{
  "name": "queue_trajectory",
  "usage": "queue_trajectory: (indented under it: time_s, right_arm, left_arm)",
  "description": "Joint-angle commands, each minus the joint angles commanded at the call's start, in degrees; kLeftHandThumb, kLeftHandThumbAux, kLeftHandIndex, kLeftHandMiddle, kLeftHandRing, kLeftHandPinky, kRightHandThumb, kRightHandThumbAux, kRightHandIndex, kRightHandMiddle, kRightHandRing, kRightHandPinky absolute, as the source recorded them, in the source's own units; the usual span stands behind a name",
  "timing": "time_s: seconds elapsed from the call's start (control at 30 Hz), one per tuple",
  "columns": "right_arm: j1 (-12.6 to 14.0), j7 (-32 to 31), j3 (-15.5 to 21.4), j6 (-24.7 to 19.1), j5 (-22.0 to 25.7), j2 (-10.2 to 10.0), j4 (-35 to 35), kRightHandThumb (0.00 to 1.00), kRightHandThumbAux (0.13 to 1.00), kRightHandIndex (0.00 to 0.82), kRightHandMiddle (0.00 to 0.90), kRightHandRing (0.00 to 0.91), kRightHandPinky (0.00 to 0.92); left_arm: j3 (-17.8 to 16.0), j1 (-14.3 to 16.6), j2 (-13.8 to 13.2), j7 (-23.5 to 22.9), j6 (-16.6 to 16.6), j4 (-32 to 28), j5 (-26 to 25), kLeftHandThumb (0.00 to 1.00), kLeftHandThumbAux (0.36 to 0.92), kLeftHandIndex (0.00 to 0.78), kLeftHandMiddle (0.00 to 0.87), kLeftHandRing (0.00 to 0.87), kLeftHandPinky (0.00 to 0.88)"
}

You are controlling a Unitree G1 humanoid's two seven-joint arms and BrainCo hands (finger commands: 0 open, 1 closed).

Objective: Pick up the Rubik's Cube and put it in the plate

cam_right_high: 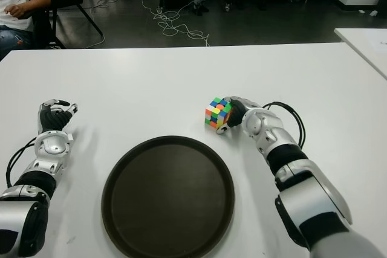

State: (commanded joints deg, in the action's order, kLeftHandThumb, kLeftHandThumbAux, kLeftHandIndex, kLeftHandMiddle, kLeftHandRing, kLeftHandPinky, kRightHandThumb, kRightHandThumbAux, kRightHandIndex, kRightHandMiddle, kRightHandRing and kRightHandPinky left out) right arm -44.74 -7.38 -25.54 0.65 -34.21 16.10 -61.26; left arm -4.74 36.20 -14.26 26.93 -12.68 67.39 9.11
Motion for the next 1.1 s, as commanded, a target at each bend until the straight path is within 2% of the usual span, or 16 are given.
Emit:
queue_trajectory:
  time_s: [0.43,0.7,1.1]
  right_arm:
    - [-0.31,2.44,0.08,1.43,0.09,-0.48,-1.73,0.000,0.760,0.077,0.102,0.082,0.006]
    - [-0.23,4.40,0.85,2.68,0.99,-0.75,-2.59,0.000,0.755,0.120,0.126,0.112,0.060]
    - [-0.16,4.99,0.95,2.70,1.23,-0.99,-2.69,0.000,0.759,0.114,0.131,0.131,0.098]
  left_arm:
    - [0.06,0.03,-0.02,-0.41,0.05,0.07,0.04,0.712,0.701,0.442,0.812,0.815,0.811]
    - [0.14,0.03,-0.08,-0.62,0.21,-0.05,0.10,0.712,0.702,0.442,0.814,0.817,0.811]
    - [0.13,-0.06,0.03,-0.13,0.05,-0.25,0.15,0.711,0.702,0.442,0.816,0.816,0.805]
